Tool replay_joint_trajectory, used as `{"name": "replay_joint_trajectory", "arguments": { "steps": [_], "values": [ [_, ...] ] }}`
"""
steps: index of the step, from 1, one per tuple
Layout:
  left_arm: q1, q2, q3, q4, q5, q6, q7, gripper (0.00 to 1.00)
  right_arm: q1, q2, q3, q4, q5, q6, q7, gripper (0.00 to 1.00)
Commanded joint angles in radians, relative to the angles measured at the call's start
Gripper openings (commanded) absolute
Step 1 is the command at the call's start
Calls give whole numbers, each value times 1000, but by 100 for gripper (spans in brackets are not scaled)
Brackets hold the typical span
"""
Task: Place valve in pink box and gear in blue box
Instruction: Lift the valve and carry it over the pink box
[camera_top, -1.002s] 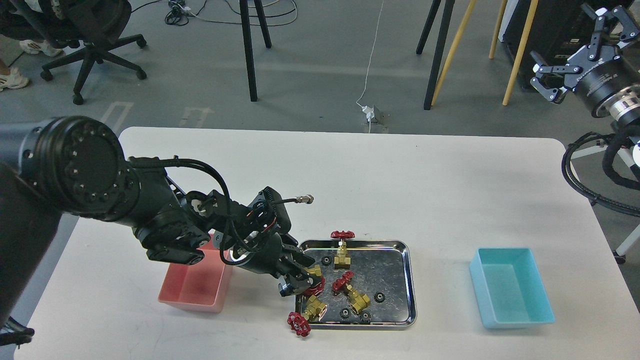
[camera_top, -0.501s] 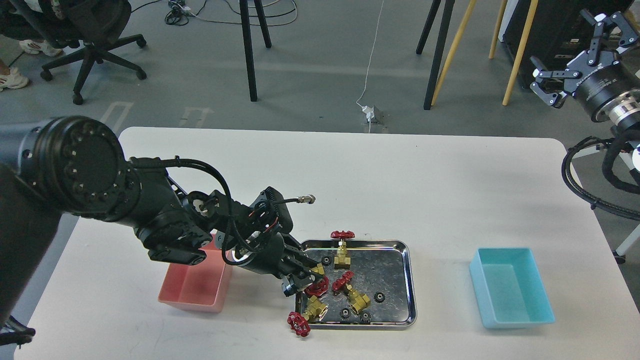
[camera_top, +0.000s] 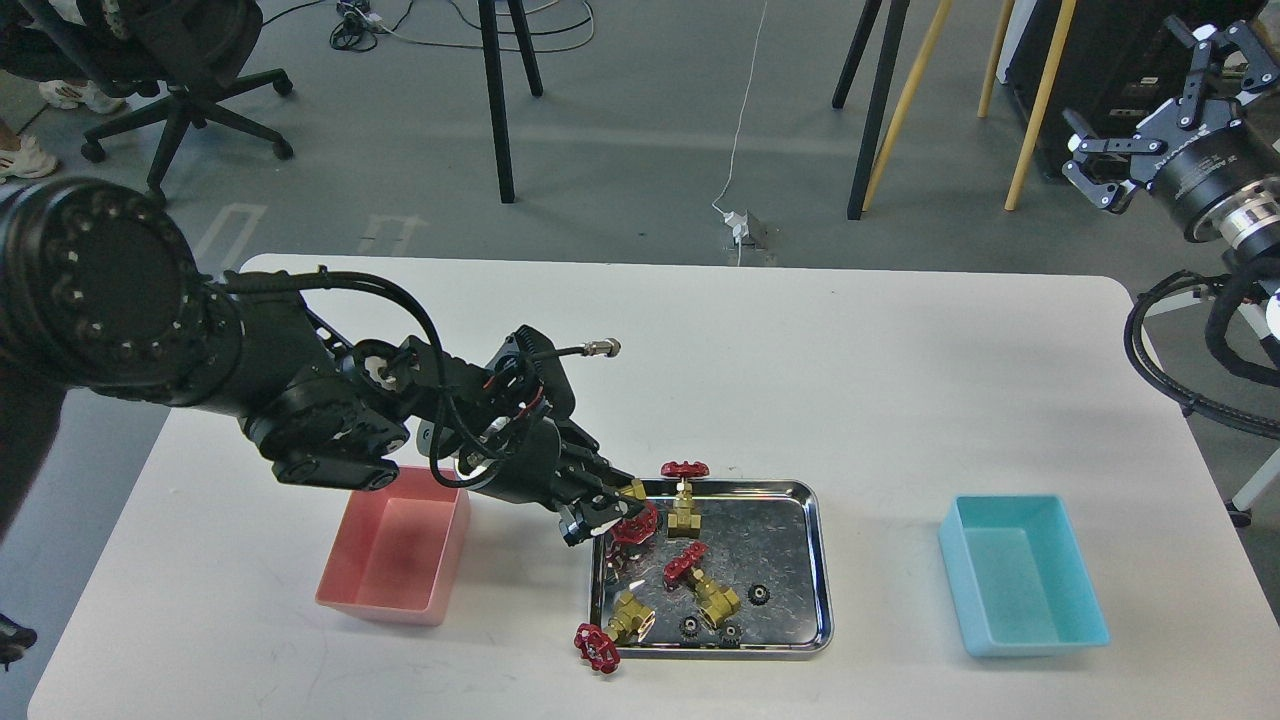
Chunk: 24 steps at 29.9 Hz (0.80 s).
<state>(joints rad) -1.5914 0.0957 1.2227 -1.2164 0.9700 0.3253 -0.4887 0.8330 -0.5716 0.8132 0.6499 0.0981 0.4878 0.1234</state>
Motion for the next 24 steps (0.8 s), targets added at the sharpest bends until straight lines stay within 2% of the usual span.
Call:
{"name": "replay_joint_trajectory", "arguments": {
  "steps": [1,5,9,19,24],
  "values": [
    [-53,93,1,-72,3,1,0,10,41,6,37,22,9,-8,-1,100],
    [-133,208,14,-190,15,5,0,10,144,12,31,24,8,-35,-4,100],
    [-156,375,12,-258,85,5,0,10,201,48,27,24,6,-58,-5,100],
    [-142,719,15,-304,269,5,0,10,265,101,23,28,6,-77,-7,100],
    [-75,791,5,-302,329,5,0,10,256,101,21,28,6,-77,-7,100]
  ]
}}
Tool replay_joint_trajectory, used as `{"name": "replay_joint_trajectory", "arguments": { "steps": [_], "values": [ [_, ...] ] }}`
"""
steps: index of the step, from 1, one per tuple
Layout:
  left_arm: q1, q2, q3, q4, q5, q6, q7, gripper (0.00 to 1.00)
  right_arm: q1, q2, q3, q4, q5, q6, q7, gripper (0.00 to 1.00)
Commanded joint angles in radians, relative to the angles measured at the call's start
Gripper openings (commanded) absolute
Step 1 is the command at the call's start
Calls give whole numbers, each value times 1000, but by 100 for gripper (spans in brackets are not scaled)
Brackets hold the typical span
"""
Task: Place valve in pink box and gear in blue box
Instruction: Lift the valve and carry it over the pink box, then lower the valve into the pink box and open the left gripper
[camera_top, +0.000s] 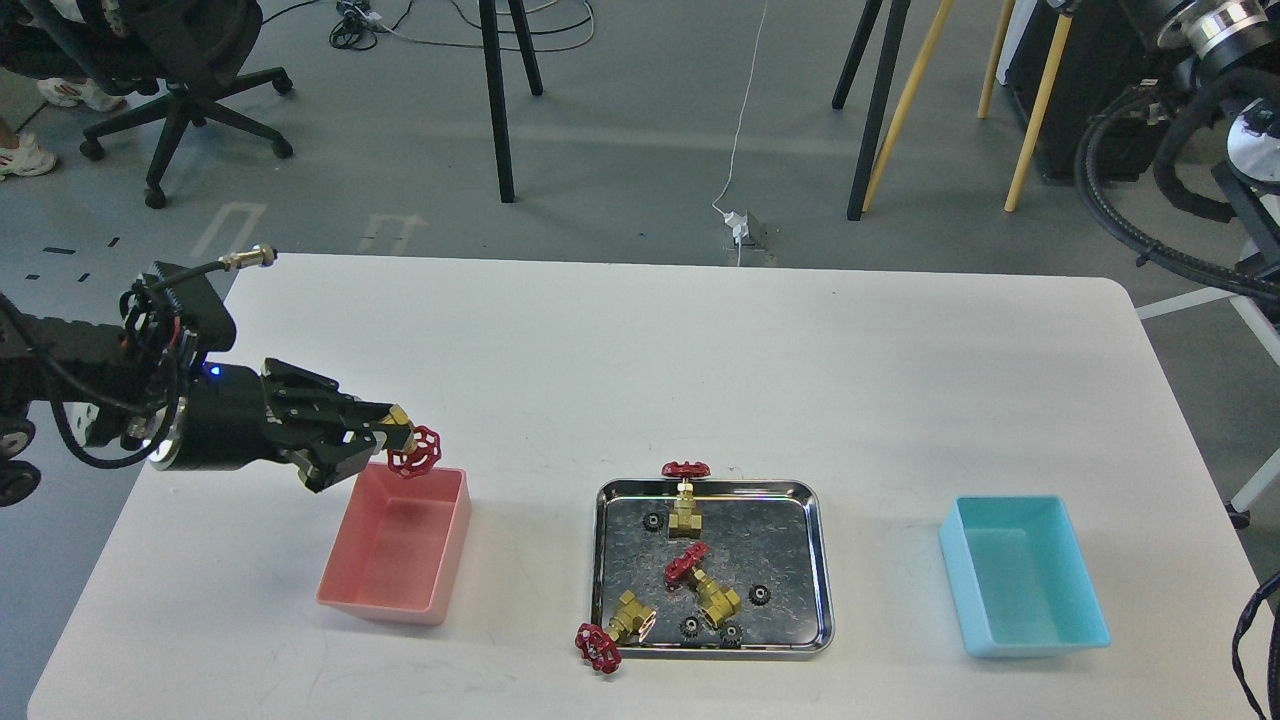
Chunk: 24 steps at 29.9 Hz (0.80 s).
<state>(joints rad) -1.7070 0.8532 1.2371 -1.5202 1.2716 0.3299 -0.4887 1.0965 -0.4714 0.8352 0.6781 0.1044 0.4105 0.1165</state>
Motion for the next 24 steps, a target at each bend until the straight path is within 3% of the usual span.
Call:
{"name": "replay_joint_trajectory", "arguments": {
  "steps": [1,14,24],
  "values": [
    [58,35,-11,2,29,1,0,10,-9,0,-1,0,0,1,0,100],
    [286,20,-145,104,31,4,0,11,-15,-3,-27,0,1,1,0,100],
    [308,-11,-146,124,29,4,0,12,-24,-4,-27,0,1,1,0,100]
  ]
}}
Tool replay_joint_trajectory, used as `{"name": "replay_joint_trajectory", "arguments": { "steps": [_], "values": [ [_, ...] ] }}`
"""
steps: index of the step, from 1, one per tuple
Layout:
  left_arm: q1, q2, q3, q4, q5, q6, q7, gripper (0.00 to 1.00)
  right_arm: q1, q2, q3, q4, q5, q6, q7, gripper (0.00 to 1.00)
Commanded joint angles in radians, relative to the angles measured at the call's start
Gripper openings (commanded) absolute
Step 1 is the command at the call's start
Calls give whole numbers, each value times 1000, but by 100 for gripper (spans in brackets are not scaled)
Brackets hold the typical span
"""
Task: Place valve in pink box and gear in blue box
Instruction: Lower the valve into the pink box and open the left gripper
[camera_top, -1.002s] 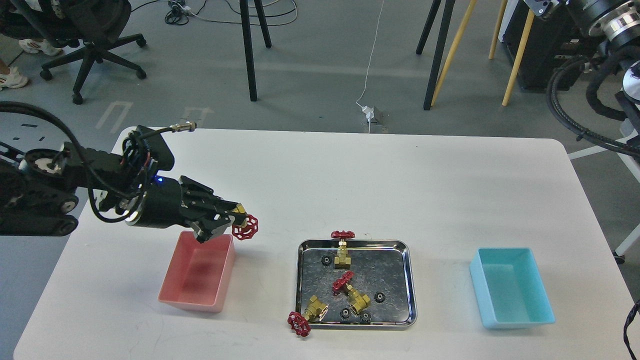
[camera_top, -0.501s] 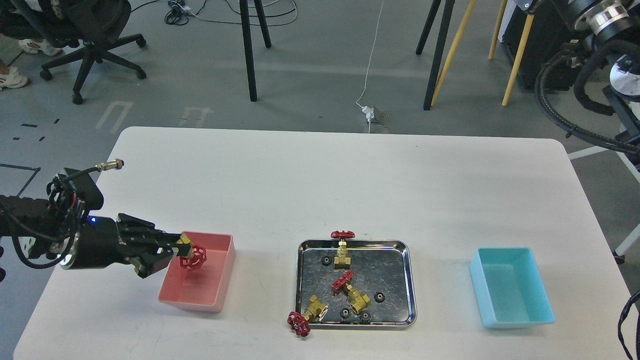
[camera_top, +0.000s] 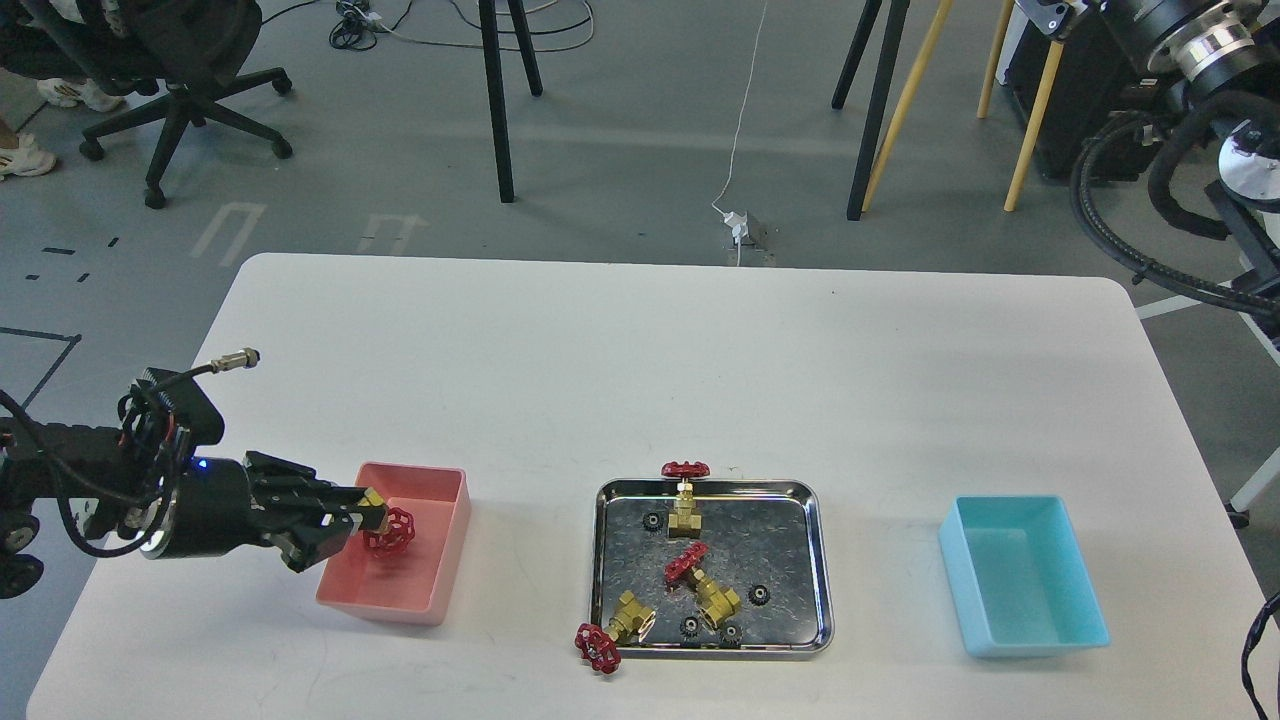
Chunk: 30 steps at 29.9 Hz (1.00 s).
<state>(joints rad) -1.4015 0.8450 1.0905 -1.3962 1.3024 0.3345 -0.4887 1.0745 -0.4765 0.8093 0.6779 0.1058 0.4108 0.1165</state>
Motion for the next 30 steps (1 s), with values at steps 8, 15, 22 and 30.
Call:
{"name": "replay_joint_trajectory", "arguments": {
  "steps": [8,15,22,30],
  "values": [
    [22,-49,-1,14,-3,0,0,18,-15,-8,-1,0,0,0,0,100],
    [39,-66,-1,36,-6,0,0,25,-25,-10,1,0,0,3,0,100],
    [38,-69,-3,46,-2,0,0,32,-35,-10,-1,0,0,5,0,100],
    [35,-61,-14,43,0,1,0,45,-36,-10,-1,0,0,5,0,100]
  ]
}}
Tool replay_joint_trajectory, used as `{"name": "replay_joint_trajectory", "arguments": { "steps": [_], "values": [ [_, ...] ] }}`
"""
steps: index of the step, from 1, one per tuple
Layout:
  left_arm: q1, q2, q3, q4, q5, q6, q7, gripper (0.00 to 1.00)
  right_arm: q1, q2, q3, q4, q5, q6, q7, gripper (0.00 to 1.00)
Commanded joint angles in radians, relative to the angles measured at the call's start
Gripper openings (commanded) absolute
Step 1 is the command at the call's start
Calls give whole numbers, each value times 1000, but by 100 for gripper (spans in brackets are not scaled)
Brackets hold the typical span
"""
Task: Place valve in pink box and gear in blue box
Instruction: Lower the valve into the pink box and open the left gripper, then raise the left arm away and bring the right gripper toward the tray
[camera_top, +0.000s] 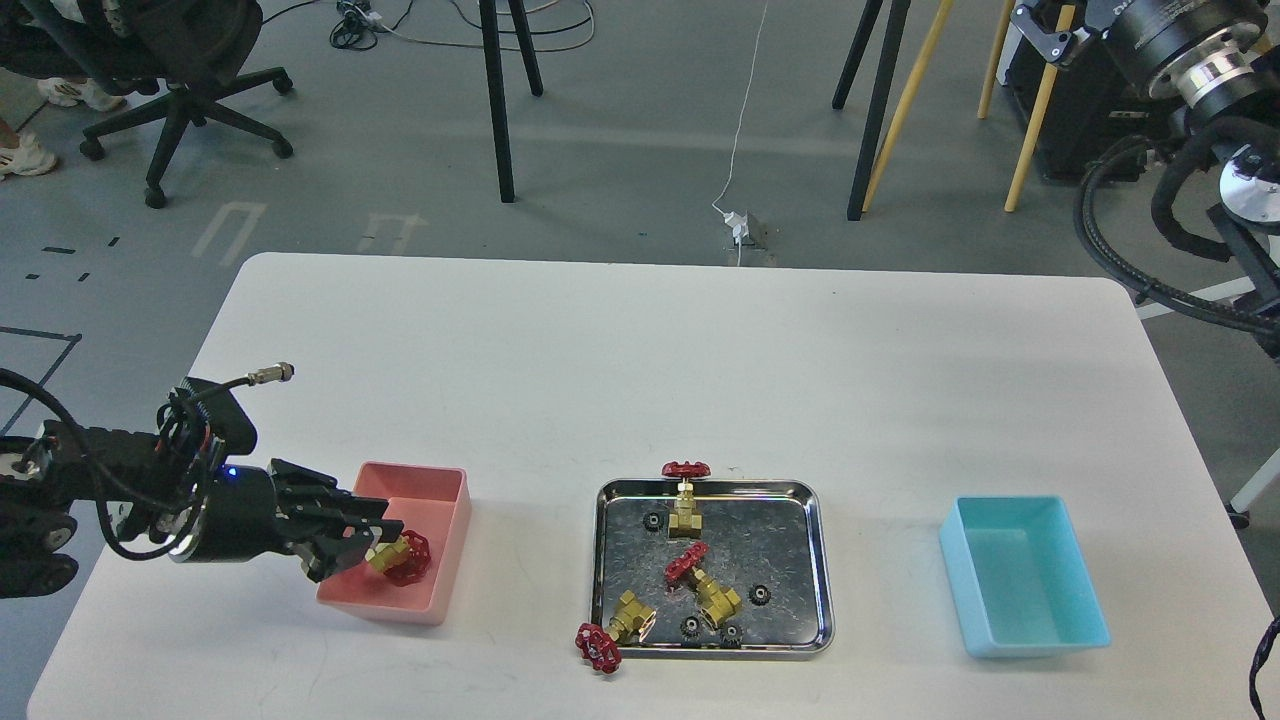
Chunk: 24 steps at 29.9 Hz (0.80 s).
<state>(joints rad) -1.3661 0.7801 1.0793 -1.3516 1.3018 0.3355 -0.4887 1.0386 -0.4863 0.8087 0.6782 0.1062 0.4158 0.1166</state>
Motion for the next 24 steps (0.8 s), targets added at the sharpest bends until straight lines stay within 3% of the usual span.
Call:
{"name": "replay_joint_trajectory", "arguments": {
  "steps": [1,5,10,16,24],
  "values": [
    [-2,5,-4,-3,1,0,0,46,0,0,-2,0,0,0,0,100],
    [-7,34,-44,-14,-3,0,0,53,-9,0,-35,7,-20,5,2,100],
    [-7,148,-218,-52,-4,-24,0,56,27,-2,-258,56,-115,8,5,100],
    [31,234,-543,-115,-89,-228,0,57,130,8,-472,75,-544,29,3,100],
    [156,56,-896,-98,-620,-414,0,59,155,-27,-669,303,-989,73,2,100]
  ]
}}
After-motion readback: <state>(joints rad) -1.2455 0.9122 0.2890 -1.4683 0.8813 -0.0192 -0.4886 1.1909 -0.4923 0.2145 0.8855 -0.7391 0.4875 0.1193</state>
